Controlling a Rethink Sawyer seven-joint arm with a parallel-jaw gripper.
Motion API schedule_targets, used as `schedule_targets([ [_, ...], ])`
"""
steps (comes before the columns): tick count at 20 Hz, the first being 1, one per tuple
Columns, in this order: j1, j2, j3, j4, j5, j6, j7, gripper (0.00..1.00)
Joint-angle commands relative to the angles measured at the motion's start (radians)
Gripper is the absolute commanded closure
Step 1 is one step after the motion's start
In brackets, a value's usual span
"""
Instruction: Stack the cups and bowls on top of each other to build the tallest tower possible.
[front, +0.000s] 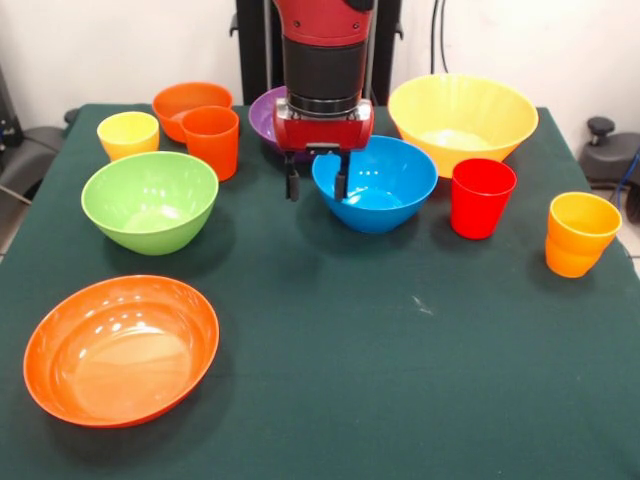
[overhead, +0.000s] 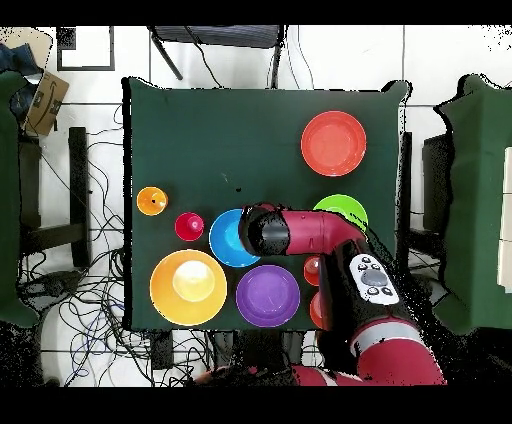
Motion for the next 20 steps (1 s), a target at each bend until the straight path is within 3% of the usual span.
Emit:
schedule_targets([
  [1,-0.038,-0.063,0.125,0.047,-0.034,0.12,-0.082,0.0],
  [6,-0.067,-0.204,0.115,0.159,-0.008,0.143,-0.05,0.0],
  [11,-0.111,-0.278,0.12,0.26,0.005,0.128,-0.024,0.0],
  [20,-0.131,-0.245,0.101,0.282,-0.011,0.036,0.044,0.0],
])
